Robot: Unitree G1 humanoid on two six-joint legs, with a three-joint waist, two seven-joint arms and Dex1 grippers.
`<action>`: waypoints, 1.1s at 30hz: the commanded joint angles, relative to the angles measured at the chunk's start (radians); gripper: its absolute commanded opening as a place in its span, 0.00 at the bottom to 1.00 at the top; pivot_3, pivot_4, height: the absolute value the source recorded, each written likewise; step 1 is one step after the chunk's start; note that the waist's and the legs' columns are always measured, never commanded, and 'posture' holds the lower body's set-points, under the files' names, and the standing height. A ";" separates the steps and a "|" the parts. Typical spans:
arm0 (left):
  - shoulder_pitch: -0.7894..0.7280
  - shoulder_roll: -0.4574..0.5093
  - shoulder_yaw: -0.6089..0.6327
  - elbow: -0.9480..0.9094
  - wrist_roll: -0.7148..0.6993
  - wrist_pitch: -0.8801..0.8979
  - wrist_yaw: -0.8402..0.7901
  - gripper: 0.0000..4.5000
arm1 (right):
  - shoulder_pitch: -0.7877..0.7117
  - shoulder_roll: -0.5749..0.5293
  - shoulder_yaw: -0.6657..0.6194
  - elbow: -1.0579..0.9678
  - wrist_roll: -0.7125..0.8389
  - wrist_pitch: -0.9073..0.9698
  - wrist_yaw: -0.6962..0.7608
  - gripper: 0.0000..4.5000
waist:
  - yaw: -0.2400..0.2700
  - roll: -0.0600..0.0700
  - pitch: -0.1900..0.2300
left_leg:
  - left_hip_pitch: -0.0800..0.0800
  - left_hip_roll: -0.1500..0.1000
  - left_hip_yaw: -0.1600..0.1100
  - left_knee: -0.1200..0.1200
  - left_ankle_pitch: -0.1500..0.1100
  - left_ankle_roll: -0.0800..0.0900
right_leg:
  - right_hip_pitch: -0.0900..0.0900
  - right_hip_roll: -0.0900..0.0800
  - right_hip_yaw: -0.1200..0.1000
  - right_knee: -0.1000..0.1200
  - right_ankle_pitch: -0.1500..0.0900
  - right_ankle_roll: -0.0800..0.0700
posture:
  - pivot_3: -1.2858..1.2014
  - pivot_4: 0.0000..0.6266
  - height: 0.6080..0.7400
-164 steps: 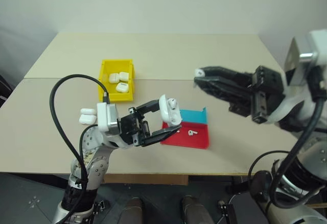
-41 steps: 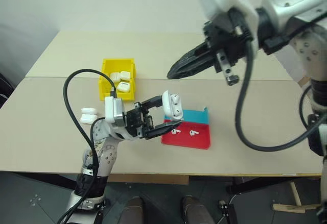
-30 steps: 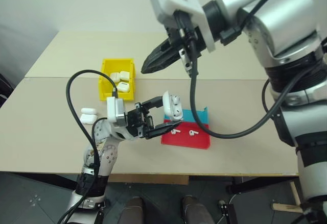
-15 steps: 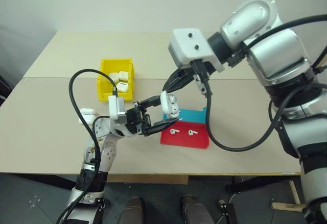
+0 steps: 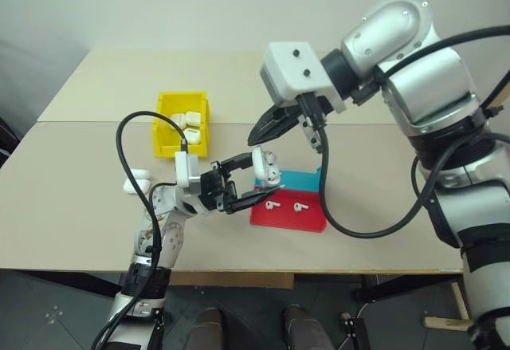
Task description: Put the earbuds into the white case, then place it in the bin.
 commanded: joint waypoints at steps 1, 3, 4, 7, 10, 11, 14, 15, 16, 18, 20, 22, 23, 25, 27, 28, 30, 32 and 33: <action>-0.029 -0.004 0.001 0.009 0.005 -0.035 -0.012 0.61 | -0.034 0.004 -0.040 -0.013 0.014 -0.016 0.048 0.01 | 0.000 0.000 0.000 | 0.000 0.000 0.000 0.000 0.000 0.000 | 0.000 0.000 0.000 0.000 0.000 0.000 | 0.52 0.24 1.00; -0.034 -0.005 0.001 0.019 0.006 -0.041 -0.016 0.61 | -0.032 0.007 -0.038 -0.015 0.014 -0.013 0.051 0.01 | 0.000 0.000 0.000 | 0.000 0.000 0.000 0.000 0.000 0.000 | 0.000 0.000 0.000 0.000 0.000 0.000 | 0.52 0.24 1.00; -0.036 -0.005 0.002 0.021 0.007 -0.042 -0.015 0.61 | -0.026 0.007 -0.035 -0.021 0.014 -0.013 0.056 0.01 | 0.000 0.000 0.000 | 0.000 0.000 0.000 0.000 0.000 0.000 | 0.000 0.000 0.000 0.000 0.000 0.000 | 0.52 0.24 1.00; -0.041 -0.007 0.002 0.023 0.009 -0.044 -0.014 0.61 | -0.010 0.006 -0.027 -0.037 0.011 -0.015 0.060 0.01 | 0.000 0.000 0.000 | 0.000 0.000 0.000 0.000 0.000 0.000 | 0.000 0.000 0.000 0.000 0.000 0.000 | 0.52 0.24 1.00; -0.043 -0.006 0.005 0.028 0.010 -0.048 -0.018 0.61 | 0.004 0.004 -0.021 -0.053 0.008 -0.018 0.060 0.01 | 0.000 0.000 0.000 | 0.000 0.000 0.000 0.000 0.000 0.000 | 0.000 0.000 0.000 0.000 0.000 0.000 | 0.52 0.24 1.00; -0.043 -0.006 0.007 0.032 0.011 -0.050 -0.021 0.61 | 0.007 0.001 -0.019 -0.058 0.006 -0.019 0.062 0.01 | 0.000 0.000 0.000 | 0.000 0.000 0.000 0.000 0.000 0.000 | 0.000 0.000 0.000 0.000 0.000 0.000 | 0.52 0.24 1.00; -0.044 -0.007 0.012 0.038 0.013 -0.055 -0.027 0.61 | 0.012 -0.008 -0.014 -0.066 0.003 -0.019 0.064 0.01 | 0.000 0.000 0.000 | 0.000 0.000 0.000 0.000 0.000 0.000 | 0.000 0.000 0.000 0.000 0.000 0.000 | 0.52 0.24 1.00; -0.044 -0.007 0.013 0.038 0.014 -0.057 -0.026 0.61 | 0.014 -0.012 -0.013 -0.067 -0.002 -0.022 0.064 0.01 | 0.000 0.000 0.000 | 0.000 0.000 0.000 0.000 0.000 0.000 | 0.000 0.000 0.000 0.000 0.000 0.000 | 0.52 0.24 1.00; -0.044 -0.007 0.015 0.039 0.012 -0.060 -0.027 0.61 | 0.016 -0.018 -0.012 -0.068 -0.006 -0.027 0.064 0.01 | 0.000 0.000 0.000 | 0.000 0.000 0.000 0.000 0.000 0.000 | 0.000 0.000 0.000 0.000 0.000 0.000 | 0.52 0.24 1.00; -0.046 -0.007 0.016 0.042 0.012 -0.064 -0.028 0.61 | 0.018 -0.027 -0.010 -0.066 -0.008 -0.032 0.064 0.01 | 0.000 0.000 0.000 | 0.000 0.000 0.000 0.000 0.000 0.000 | 0.000 0.000 0.000 0.000 0.000 0.000 | 0.52 0.24 1.00; -0.046 -0.007 0.017 0.042 0.013 -0.064 -0.027 0.61 | 0.019 -0.033 -0.010 -0.066 -0.006 -0.032 0.064 0.01 | 0.000 0.000 0.000 | 0.000 0.000 0.000 0.000 0.000 0.000 | 0.000 0.000 0.000 0.000 0.000 0.000 | 0.52 0.24 1.00; -0.044 -0.006 0.018 0.042 0.011 -0.066 -0.029 0.61 | 0.023 -0.048 -0.007 -0.068 -0.004 -0.039 0.064 0.01 | 0.000 0.000 0.000 | 0.000 0.000 0.000 0.000 0.000 0.000 | 0.000 0.000 0.000 0.000 0.000 0.000 | 0.52 0.24 1.00; -0.044 -0.006 0.019 0.042 0.011 -0.067 -0.028 0.61 | 0.024 -0.055 -0.006 -0.069 -0.004 -0.039 0.064 0.01 | 0.000 0.000 0.000 | 0.000 0.000 0.000 0.000 0.000 0.000 | 0.000 0.000 0.000 0.000 0.000 0.000 | 0.52 0.24 1.00; -0.044 -0.006 0.020 0.042 0.012 -0.068 -0.028 0.61 | 0.029 -0.067 -0.004 -0.071 -0.003 -0.041 0.064 0.01 | 0.000 0.000 0.000 | 0.000 0.000 0.000 0.000 0.000 0.000 | 0.000 0.000 0.000 0.000 0.000 0.000 | 0.52 0.24 1.00; -0.043 -0.006 0.021 0.042 0.012 -0.070 -0.027 0.61 | 0.034 -0.078 -0.004 -0.075 0.000 -0.046 0.064 0.01 | 0.000 0.000 0.000 | 0.000 0.000 0.000 0.000 0.000 0.000 | 0.000 0.000 0.000 0.000 0.000 0.000 | 0.52 0.24 1.00; -0.043 -0.007 0.022 0.042 0.012 -0.071 -0.027 0.61 | 0.038 -0.086 -0.003 -0.078 0.004 -0.049 0.064 0.01 | 0.001 0.000 0.000 | 0.000 0.000 0.000 0.000 0.000 0.000 | 0.000 0.000 0.000 0.000 0.000 0.000 | 0.52 0.24 1.00; -0.044 -0.005 0.024 0.044 0.011 -0.073 -0.029 0.61 | 0.042 -0.097 -0.002 -0.082 0.007 -0.051 0.064 0.01 | 0.001 0.000 0.000 | 0.000 0.000 0.000 0.000 0.000 0.000 | 0.000 0.000 0.000 0.000 0.000 0.000 | 0.52 0.24 1.00; -0.046 -0.003 0.026 0.046 0.011 -0.073 -0.029 0.61 | 0.047 -0.101 -0.007 -0.085 0.003 -0.048 0.064 0.01 | 0.000 0.000 0.000 | 0.000 0.000 0.000 0.000 0.000 0.000 | 0.000 0.000 0.000 0.000 0.000 0.000 | 0.52 0.24 1.00; -0.046 -0.003 0.026 0.047 0.011 -0.075 -0.031 0.61 | 0.049 -0.103 -0.011 -0.086 0.003 -0.047 0.064 0.01 | 0.000 0.000 0.000 | 0.000 0.000 0.000 0.000 0.000 0.000 | 0.000 0.000 0.000 0.000 0.000 0.000 | 0.52 0.24 1.00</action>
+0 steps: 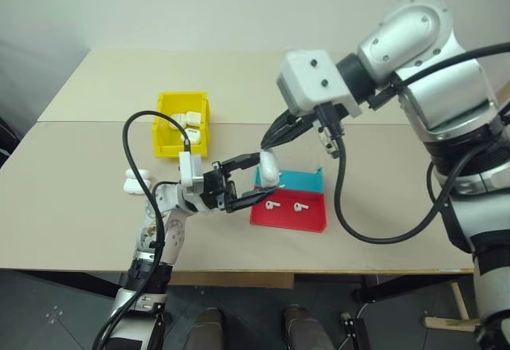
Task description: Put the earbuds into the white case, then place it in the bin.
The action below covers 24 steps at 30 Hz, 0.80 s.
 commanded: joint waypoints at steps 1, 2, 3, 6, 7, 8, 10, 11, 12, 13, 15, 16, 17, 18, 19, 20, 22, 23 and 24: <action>-0.023 -0.001 0.018 -0.020 -0.017 -0.029 -0.001 0.61 | -0.007 -0.015 -0.018 -0.025 0.004 -0.011 0.053 0.01 | -0.001 0.000 0.000 | 0.000 0.000 0.000 0.000 0.000 0.000 | 0.000 0.000 0.000 0.000 0.000 0.000 | 0.52 0.24 1.00; -0.023 0.000 0.018 -0.019 -0.017 -0.030 -0.002 0.61 | -0.009 -0.018 -0.023 -0.022 0.004 -0.012 0.053 0.01 | -0.001 0.000 0.000 | 0.000 0.000 0.000 0.000 0.000 0.000 | 0.000 0.000 0.000 0.000 0.000 0.000 | 0.52 0.24 1.00; -0.024 0.000 0.017 -0.018 -0.017 -0.030 -0.002 0.61 | -0.013 -0.019 -0.033 -0.015 0.000 -0.019 0.050 0.01 | 0.000 0.000 0.000 | 0.000 0.000 0.000 0.000 0.000 0.000 | 0.000 0.000 0.000 0.000 0.000 0.000 | 0.52 0.24 1.00; -0.024 -0.001 0.017 -0.018 -0.017 -0.033 -0.002 0.61 | -0.050 -0.016 -0.077 0.019 0.023 0.016 0.044 0.01 | 0.001 0.000 0.000 | 0.000 0.000 0.000 0.000 0.000 0.000 | 0.000 0.000 0.000 0.000 0.000 0.000 | 0.52 0.24 1.00; -0.025 -0.002 0.017 -0.017 -0.017 -0.034 0.000 0.61 | -0.062 -0.016 -0.095 0.035 0.035 0.028 0.039 0.01 | 0.001 0.000 0.000 | 0.000 0.000 0.000 0.000 0.000 0.000 | 0.000 0.000 0.000 0.000 0.000 0.000 | 0.52 0.24 1.00; -0.024 -0.003 0.017 -0.018 -0.017 -0.035 0.001 0.61 | -0.073 -0.018 -0.114 0.058 0.041 0.039 0.031 0.01 | 0.001 0.000 0.000 | 0.000 0.000 0.000 0.000 0.000 0.000 | 0.000 0.000 0.000 0.000 0.000 0.000 | 0.52 0.24 1.00; -0.020 -0.007 0.018 -0.021 -0.019 -0.038 0.001 0.61 | -0.079 -0.025 -0.151 0.099 0.043 0.039 0.009 0.01 | 0.001 0.000 0.000 | 0.000 0.000 0.000 0.000 0.000 0.000 | 0.000 0.000 0.000 0.000 0.000 0.000 | 0.52 0.24 1.00; -0.017 -0.008 0.018 -0.026 -0.019 -0.039 0.004 0.61 | -0.078 -0.031 -0.171 0.113 0.046 0.039 -0.003 0.01 | 0.001 0.000 0.000 | 0.000 0.000 0.000 0.000 0.000 0.000 | 0.000 0.000 0.000 0.000 0.000 0.000 | 0.52 0.24 1.00; -0.012 -0.009 0.019 -0.034 -0.019 -0.038 0.009 0.61 | -0.069 -0.035 -0.203 0.122 0.054 0.036 -0.025 0.01 | 0.001 0.000 0.000 | 0.000 0.000 0.000 0.000 0.000 0.000 | 0.000 0.000 0.000 0.000 0.000 0.000 | 0.52 0.24 1.00; -0.007 -0.011 0.021 -0.044 -0.021 -0.037 0.016 0.61 | -0.059 -0.038 -0.236 0.126 0.062 0.041 -0.052 0.01 | 0.002 0.000 0.000 | 0.000 0.000 0.000 0.000 0.000 0.000 | 0.000 0.000 0.000 -0.001 0.000 0.000 | 0.52 0.24 1.00; 0.004 -0.012 0.028 -0.071 -0.024 -0.031 0.042 0.61 | -0.036 -0.049 -0.306 0.122 0.088 0.081 -0.107 0.01 | 0.002 0.000 0.000 | 0.000 0.000 0.000 0.000 0.000 0.000 | 0.000 0.000 0.000 0.000 0.000 0.000 | 0.52 0.24 1.00; 0.007 -0.012 0.035 -0.085 -0.023 -0.027 0.064 0.61 | -0.009 -0.054 -0.348 0.107 0.102 0.108 -0.145 0.01 | 0.003 0.000 0.000 | 0.000 0.000 0.000 0.000 0.000 0.000 | 0.000 0.000 0.000 0.000 0.000 0.000 | 0.52 0.24 1.00; 0.010 -0.011 0.043 -0.101 -0.020 -0.021 0.089 0.61 | 0.024 -0.060 -0.385 0.085 0.112 0.128 -0.181 0.01 | 0.004 0.000 0.000 | 0.000 0.000 0.000 0.000 0.000 0.000 | 0.000 0.000 0.000 0.000 0.000 0.000 | 0.52 0.24 1.00; 0.012 -0.010 0.052 -0.116 -0.015 -0.016 0.118 0.61 | 0.066 -0.068 -0.416 0.055 0.119 0.140 -0.214 0.01 | 0.005 0.000 0.000 | 0.000 0.000 0.000 0.000 0.000 0.000 | 0.001 0.000 0.000 0.000 0.000 0.000 | 0.52 0.24 1.00; 0.013 -0.004 0.064 -0.134 -0.004 -0.003 0.160 0.61 | 0.120 -0.073 -0.450 0.016 0.129 0.161 -0.252 0.01 | 0.006 0.000 0.000 | 0.000 0.000 0.000 0.000 0.000 0.000 | 0.001 0.000 0.000 0.000 0.000 0.000 | 0.52 0.24 1.00; 0.015 0.006 0.072 -0.152 0.010 0.012 0.198 0.61 | 0.164 -0.077 -0.473 -0.022 0.137 0.183 -0.283 0.01 | 0.007 0.000 0.000 | 0.000 0.000 0.000 0.000 0.000 0.000 | 0.001 0.000 0.000 0.000 0.000 0.000 | 0.52 0.24 1.00; 0.006 0.031 0.097 -0.180 0.086 0.045 0.330 0.61 | 0.279 -0.077 -0.534 -0.113 0.163 0.246 -0.366 0.01 | 0.007 0.000 0.000 | 0.000 -0.001 0.000 0.000 0.000 0.000 | 0.001 -0.001 0.001 0.000 0.000 0.000 | 0.52 0.24 1.00; -0.005 0.035 0.109 -0.185 0.127 0.054 0.401 0.61 | 0.327 -0.075 -0.560 -0.157 0.179 0.281 -0.403 0.01 | 0.007 0.000 0.000 | 0.000 0.000 0.000 0.000 0.000 0.000 | 0.001 -0.001 0.001 0.000 0.000 0.000 | 0.52 0.24 1.00; -0.025 0.040 0.121 -0.187 0.180 0.077 0.490 0.61 | 0.380 -0.073 -0.587 -0.202 0.196 0.315 -0.438 0.01 | 0.006 0.000 0.000 | 0.000 -0.001 0.000 0.000 0.000 0.000 | 0.001 -0.001 0.001 0.000 0.000 0.000 | 0.52 0.24 1.00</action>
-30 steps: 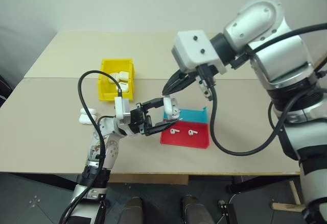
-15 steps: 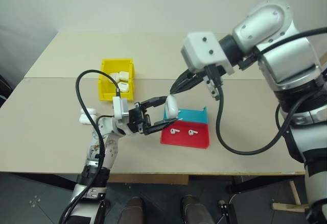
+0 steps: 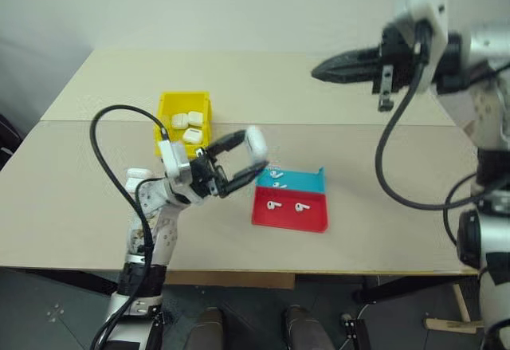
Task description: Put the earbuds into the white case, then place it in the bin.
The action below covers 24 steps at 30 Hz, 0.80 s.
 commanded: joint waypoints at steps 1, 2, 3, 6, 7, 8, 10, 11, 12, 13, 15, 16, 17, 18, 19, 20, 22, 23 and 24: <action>-0.058 0.019 0.051 -0.052 0.144 0.067 0.260 0.61 | 0.100 -0.008 -0.110 -0.167 0.071 0.105 -0.121 0.01 | 0.000 0.000 0.000 | 0.000 0.000 0.000 0.000 0.000 0.000 | 0.000 0.000 0.000 0.001 0.000 0.000 | 0.52 0.24 1.00; -0.068 0.024 0.053 -0.057 0.170 0.090 0.306 0.61 | 0.126 -0.010 -0.121 -0.193 0.082 0.120 -0.140 0.01 | 0.000 0.000 0.000 | 0.000 0.000 0.000 0.000 0.000 0.000 | 0.000 0.000 0.000 0.001 0.000 0.000 | 0.52 0.24 1.00; -0.090 0.027 0.059 -0.049 0.213 0.112 0.372 0.61 | 0.164 -0.012 -0.134 -0.222 0.093 0.138 -0.163 0.01 | -0.001 0.000 0.000 | 0.000 0.000 0.000 0.001 0.000 0.000 | 0.000 0.000 0.000 0.001 0.000 0.000 | 0.52 0.24 1.00; -0.188 0.044 0.073 0.003 0.367 0.194 0.586 0.61 | 0.279 -0.005 -0.183 -0.301 0.136 0.220 -0.245 0.01 | 0.006 0.000 0.000 | -0.001 0.000 -0.001 0.001 0.000 0.000 | 0.000 0.000 -0.001 0.000 0.000 0.000 | 0.52 0.24 1.00; -0.218 0.058 0.073 0.023 0.397 0.232 0.624 0.61 | 0.305 -0.003 -0.191 -0.317 0.146 0.232 -0.264 0.01 | 0.010 -0.001 0.000 | -0.001 -0.001 -0.001 0.001 0.000 0.000 | 0.001 0.000 -0.001 0.000 0.000 0.000 | 0.52 0.24 1.00; -0.241 0.067 0.072 0.037 0.412 0.275 0.648 0.61 | 0.322 -0.004 -0.196 -0.328 0.155 0.242 -0.277 0.01 | 0.011 -0.001 0.000 | -0.001 -0.001 -0.001 0.001 0.000 0.000 | 0.001 0.000 -0.001 0.000 0.000 0.000 | 0.52 0.24 1.00; -0.282 0.100 0.058 0.080 0.450 0.347 0.674 0.61 | 0.351 -0.007 -0.196 -0.343 0.172 0.256 -0.300 0.01 | 0.009 0.000 0.000 | -0.001 -0.001 0.000 0.001 0.000 0.000 | 0.000 0.000 0.000 0.000 0.000 0.000 | 0.52 0.24 1.00; -0.306 0.098 0.062 0.110 0.463 0.380 0.712 0.61 | 0.361 -0.008 -0.193 -0.345 0.178 0.262 -0.309 0.01 | 0.010 0.000 0.000 | -0.001 -0.001 0.000 0.001 0.000 0.000 | 0.000 0.000 0.000 0.000 0.000 0.000 | 0.52 0.24 1.00; -0.333 0.094 0.073 0.136 0.461 0.430 0.739 0.61 | 0.367 -0.008 -0.189 -0.345 0.181 0.262 -0.316 0.01 | 0.011 -0.001 0.000 | 0.000 -0.001 0.000 0.001 0.000 0.000 | 0.000 0.000 0.000 0.000 0.000 0.001 | 0.52 0.24 1.00; -0.350 0.093 0.082 0.149 0.452 0.473 0.749 0.61 | 0.370 -0.010 -0.187 -0.347 0.186 0.264 -0.323 0.01 | 0.012 -0.001 0.000 | 0.000 -0.001 0.000 0.001 0.000 0.000 | 0.000 0.000 0.000 0.000 0.000 0.001 | 0.52 0.24 1.00; -0.359 0.097 0.096 0.185 0.430 0.483 0.746 0.61 | 0.365 -0.009 -0.179 -0.332 0.190 0.269 -0.344 0.01 | 0.011 -0.001 0.000 | -0.001 -0.001 0.000 0.001 0.000 0.000 | 0.000 0.000 -0.001 0.000 0.000 0.001 | 0.52 0.24 1.00; -0.362 0.104 0.093 0.214 0.440 0.492 0.753 0.61 | 0.359 -0.009 -0.173 -0.320 0.189 0.273 -0.356 0.01 | 0.011 -0.001 0.000 | -0.001 -0.001 0.000 0.001 0.000 0.000 | 0.000 0.000 -0.001 -0.001 0.000 0.001 | 0.52 0.24 1.00; -0.364 0.109 0.089 0.235 0.448 0.499 0.759 0.61 | 0.354 -0.008 -0.169 -0.312 0.189 0.275 -0.364 0.01 | 0.011 -0.001 0.000 | -0.001 -0.001 0.000 0.001 0.000 0.000 | 0.000 0.000 -0.001 -0.001 0.000 0.001 | 0.52 0.24 1.00; -0.373 0.110 0.091 0.268 0.456 0.514 0.778 0.61 | 0.352 -0.009 -0.165 -0.306 0.188 0.277 -0.373 0.01 | 0.011 -0.001 0.000 | -0.001 -0.001 0.000 0.001 0.000 0.000 | 0.000 0.000 -0.001 -0.001 0.000 0.001 | 0.52 0.24 1.00; -0.380 0.107 0.096 0.287 0.456 0.525 0.792 0.61 | 0.351 -0.011 -0.163 -0.305 0.190 0.279 -0.378 0.01 | 0.012 -0.001 0.000 | -0.001 -0.001 0.000 0.001 0.000 0.000 | 0.000 0.000 -0.001 -0.001 0.000 0.001 | 0.52 0.24 1.00; -0.387 0.109 0.096 0.316 0.456 0.510 0.797 0.61 | 0.352 -0.012 -0.161 -0.304 0.192 0.281 -0.383 0.01 | 0.013 -0.001 0.000 | -0.001 -0.001 0.000 0.001 0.000 0.000 | 0.000 0.000 -0.001 -0.001 0.000 0.001 | 0.52 0.24 1.00; -0.397 0.109 0.094 0.355 0.453 0.490 0.799 0.61 | 0.355 -0.014 -0.159 -0.305 0.195 0.283 -0.391 0.01 | 0.015 -0.001 0.000 | -0.001 -0.001 0.000 0.001 0.000 0.000 | 0.000 0.000 -0.001 -0.001 0.000 0.001 | 0.52 0.24 1.00; -0.404 0.111 0.088 0.382 0.457 0.481 0.801 0.61 | 0.356 -0.016 -0.154 -0.306 0.193 0.286 -0.396 0.01 | 0.016 -0.001 0.000 | -0.001 -0.001 0.000 0.001 0.000 0.000 | 0.000 0.000 -0.001 -0.001 0.000 0.001 | 0.52 0.24 1.00; -0.412 0.108 0.087 0.408 0.451 0.470 0.797 0.61 | 0.358 -0.018 -0.149 -0.309 0.191 0.287 -0.399 0.01 | 0.018 -0.001 0.000 | -0.002 -0.001 0.000 0.001 0.000 0.000 | 0.000 0.000 -0.001 -0.001 0.000 0.001 | 0.52 0.24 1.00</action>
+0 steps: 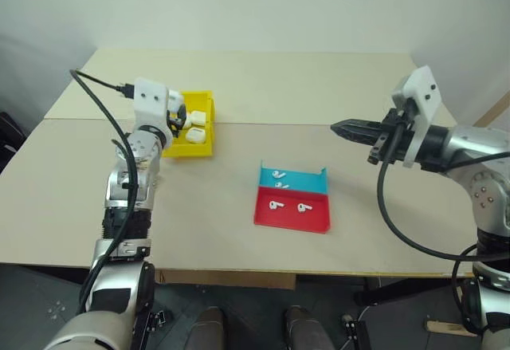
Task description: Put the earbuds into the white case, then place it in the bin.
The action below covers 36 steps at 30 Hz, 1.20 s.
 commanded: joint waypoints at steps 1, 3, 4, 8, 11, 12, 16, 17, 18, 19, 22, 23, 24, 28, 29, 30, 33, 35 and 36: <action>-0.060 0.012 0.006 0.048 0.002 -0.053 0.002 0.61 | -0.018 -0.021 -0.002 -0.023 0.014 0.008 -0.017 0.01 | 0.003 0.000 0.000 | 0.000 0.000 0.000 0.000 0.000 0.000 | 0.000 0.000 0.000 0.000 0.000 0.000 | 0.52 0.24 1.00; -0.076 0.001 0.015 0.093 -0.015 -0.071 -0.001 0.77 | -0.016 -0.021 -0.001 -0.028 0.017 0.011 -0.022 0.00 | 0.005 0.000 0.000 | -0.001 0.000 0.000 0.000 0.000 0.000 | 0.000 0.000 0.000 0.000 0.000 0.000 | 0.52 0.24 1.00; -0.082 -0.002 0.011 0.111 -0.014 -0.086 -0.002 0.83 | -0.015 -0.021 -0.001 -0.030 0.018 0.014 -0.025 0.00 | 0.005 0.000 0.000 | -0.001 0.000 0.000 0.000 0.000 0.000 | 0.000 0.000 0.000 0.000 0.000 0.000 | 0.52 0.24 1.00; -0.096 -0.010 -0.001 0.133 -0.015 -0.140 -0.009 1.00 | -0.010 -0.029 -0.002 -0.041 0.018 0.022 -0.028 0.00 | 0.005 0.000 0.000 | -0.001 0.000 0.000 0.000 0.000 0.000 | 0.000 0.000 0.000 0.000 0.000 0.000 | 0.52 0.24 1.00; -0.093 -0.009 -0.017 0.105 -0.019 -0.168 -0.043 1.00 | -0.006 -0.037 -0.005 -0.046 0.019 0.027 -0.030 0.00 | 0.005 0.000 0.000 | -0.001 0.000 0.000 0.000 0.000 0.000 | -0.001 0.000 0.000 0.000 0.000 0.000 | 0.52 0.24 1.00; -0.086 -0.010 -0.023 0.093 -0.014 -0.193 -0.049 1.00 | -0.005 -0.040 -0.006 -0.048 0.020 0.028 -0.030 0.00 | 0.005 0.000 0.000 | -0.001 0.000 0.000 0.000 0.000 0.000 | -0.001 0.000 0.000 0.000 0.000 0.000 | 0.52 0.24 1.00; -0.053 -0.019 -0.021 0.017 -0.046 -0.228 -0.094 1.00 | 0.016 -0.061 -0.002 -0.061 0.015 0.006 -0.017 0.00 | 0.005 0.000 0.000 | -0.001 0.000 0.000 0.000 0.000 0.000 | 0.000 0.000 0.000 0.000 0.000 0.000 | 0.52 0.24 1.00; -0.040 -0.022 -0.013 -0.012 -0.070 -0.217 -0.119 1.00 | 0.031 -0.069 0.001 -0.070 0.010 -0.011 -0.005 0.00 | 0.005 0.000 0.000 | -0.001 0.000 0.000 0.000 0.000 0.000 | 0.000 0.000 0.000 0.000 0.000 0.000 | 0.52 0.24 1.00; -0.017 -0.019 -0.007 -0.049 -0.101 -0.212 -0.159 1.00 | 0.057 -0.074 0.002 -0.084 0.000 -0.053 0.014 0.00 | 0.005 0.000 0.000 | -0.002 0.000 0.000 0.000 0.000 0.000 | -0.001 0.000 0.000 0.000 0.000 0.000 | 0.52 0.24 1.00; 0.010 -0.013 -0.001 -0.092 -0.142 -0.196 -0.209 1.00 | 0.090 -0.075 -0.002 -0.103 -0.008 -0.100 0.032 0.00 | 0.005 0.000 0.000 | -0.002 0.000 0.000 0.000 0.000 0.000 | 0.000 0.000 0.000 0.000 0.000 0.000 | 0.52 0.24 1.00; 0.119 0.021 0.027 -0.254 -0.297 -0.125 -0.372 1.00 | 0.194 -0.090 -0.017 -0.166 -0.030 -0.209 0.070 0.00 | 0.001 0.000 0.000 | -0.001 0.000 0.000 0.000 0.000 0.000 | -0.001 0.000 0.000 0.000 0.000 0.000 | 0.52 0.24 1.00; 0.153 0.037 0.029 -0.301 -0.327 -0.110 -0.409 1.00 | 0.220 -0.097 -0.020 -0.180 -0.037 -0.232 0.078 0.00 | -0.002 0.000 0.000 | -0.001 0.000 0.000 0.000 0.000 0.000 | -0.001 0.000 0.000 0.000 0.000 0.000 | 0.52 0.24 1.00; 0.194 0.059 0.031 -0.350 -0.362 -0.087 -0.450 1.00 | 0.250 -0.100 -0.025 -0.191 -0.046 -0.269 0.088 0.00 | -0.003 0.000 0.000 | -0.001 0.000 0.001 0.000 0.000 0.000 | -0.001 0.000 0.000 0.001 0.000 0.000 | 0.52 0.24 1.00; 0.400 0.187 0.050 -0.533 -0.484 -0.015 -0.625 1.00 | 0.383 -0.143 -0.070 -0.209 -0.073 -0.396 0.166 0.00 | -0.010 0.000 0.000 | 0.002 0.001 0.001 0.000 0.000 0.000 | 0.002 0.000 0.001 0.001 0.000 0.000 | 0.52 0.24 1.00; 0.455 0.227 0.059 -0.566 -0.505 -0.007 -0.670 1.00 | 0.414 -0.165 -0.082 -0.203 -0.081 -0.422 0.191 0.00 | -0.011 0.000 0.000 | 0.003 0.001 0.002 0.000 0.000 0.000 | 0.002 0.000 0.001 0.000 0.000 0.001 | 0.52 0.24 1.00; 0.501 0.263 0.069 -0.586 -0.517 -0.005 -0.707 1.00 | 0.439 -0.183 -0.093 -0.193 -0.090 -0.448 0.212 0.00 | -0.012 0.000 0.000 | 0.003 0.001 0.002 0.000 0.000 0.000 | 0.002 0.000 0.001 0.000 0.000 0.001 | 0.52 0.24 1.00; 0.650 0.386 0.126 -0.647 -0.563 -0.007 -0.843 1.00 | 0.510 -0.239 -0.150 -0.147 -0.091 -0.524 0.303 0.00 | -0.016 0.000 0.000 | 0.005 0.001 0.003 0.000 0.000 0.000 | 0.003 0.000 0.002 0.000 -0.001 0.000 | 0.52 0.24 1.00; 0.729 0.447 0.170 -0.662 -0.582 -0.021 -0.917 1.00 | 0.550 -0.267 -0.187 -0.115 -0.089 -0.564 0.354 0.00 | -0.016 0.000 0.000 | 0.005 0.002 0.003 0.000 0.000 0.000 | 0.004 0.001 0.001 0.000 -0.001 0.000 | 0.52 0.24 1.00; 0.760 0.467 0.190 -0.666 -0.588 -0.031 -0.944 1.00 | 0.569 -0.271 -0.203 -0.101 -0.100 -0.600 0.368 0.00 | -0.015 0.000 0.000 | 0.006 0.002 0.003 0.000 0.000 0.000 | 0.004 0.001 0.001 0.000 -0.001 0.000 | 0.52 0.24 1.00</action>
